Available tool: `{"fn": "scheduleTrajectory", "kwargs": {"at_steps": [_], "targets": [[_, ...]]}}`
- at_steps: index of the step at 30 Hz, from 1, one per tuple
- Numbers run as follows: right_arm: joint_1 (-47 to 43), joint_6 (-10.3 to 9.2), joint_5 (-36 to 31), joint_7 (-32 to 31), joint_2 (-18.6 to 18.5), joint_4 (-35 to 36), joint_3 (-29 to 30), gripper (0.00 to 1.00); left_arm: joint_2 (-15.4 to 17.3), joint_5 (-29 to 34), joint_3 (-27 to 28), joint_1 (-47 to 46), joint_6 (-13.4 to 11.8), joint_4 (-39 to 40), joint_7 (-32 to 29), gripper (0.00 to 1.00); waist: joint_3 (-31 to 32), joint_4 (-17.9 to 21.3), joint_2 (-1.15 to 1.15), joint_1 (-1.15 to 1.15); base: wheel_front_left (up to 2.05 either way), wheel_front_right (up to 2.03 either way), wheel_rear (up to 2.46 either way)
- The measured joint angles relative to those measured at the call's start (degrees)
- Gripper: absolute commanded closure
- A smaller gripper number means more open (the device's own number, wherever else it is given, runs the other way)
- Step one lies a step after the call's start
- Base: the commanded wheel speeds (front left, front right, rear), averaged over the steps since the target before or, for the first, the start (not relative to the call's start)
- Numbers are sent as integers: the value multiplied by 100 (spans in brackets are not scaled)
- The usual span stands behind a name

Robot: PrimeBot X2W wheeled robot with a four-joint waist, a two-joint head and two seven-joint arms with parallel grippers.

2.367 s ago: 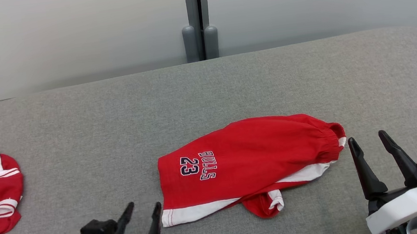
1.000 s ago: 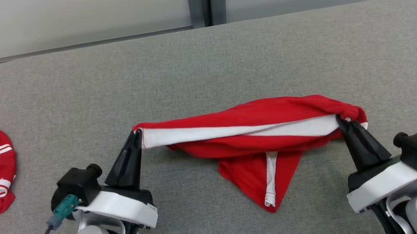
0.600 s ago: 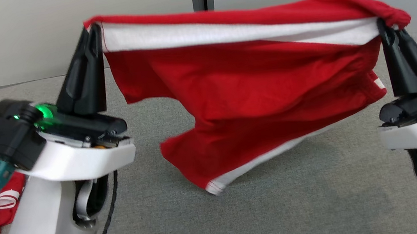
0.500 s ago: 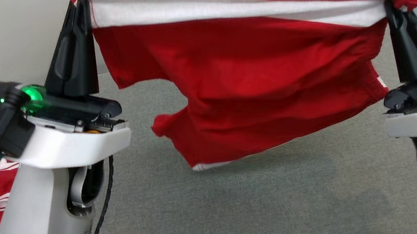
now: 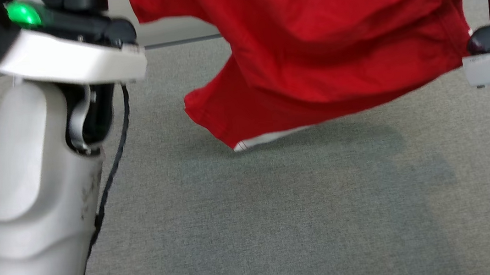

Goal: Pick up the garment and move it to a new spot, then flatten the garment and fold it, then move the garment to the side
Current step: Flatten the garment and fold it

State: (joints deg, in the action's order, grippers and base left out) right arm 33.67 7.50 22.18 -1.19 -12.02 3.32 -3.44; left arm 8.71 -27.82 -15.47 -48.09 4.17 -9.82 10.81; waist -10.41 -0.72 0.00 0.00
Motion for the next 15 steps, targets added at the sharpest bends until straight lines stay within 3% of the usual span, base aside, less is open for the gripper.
{"fn": "scheduleTrajectory", "kwargs": {"at_steps": [7,15], "targets": [[1682,0,280,499,127,-1550,-599,100,-181,-115,140,-1571,236,-1970,369,100,-425,-24,0,0,0,0,0],[2363,0,483,1249,344,-3836,-1483,100,-368,-327,159,-1689,309,-3655,427,100,-506,15,0,0,0,0,0]]}}
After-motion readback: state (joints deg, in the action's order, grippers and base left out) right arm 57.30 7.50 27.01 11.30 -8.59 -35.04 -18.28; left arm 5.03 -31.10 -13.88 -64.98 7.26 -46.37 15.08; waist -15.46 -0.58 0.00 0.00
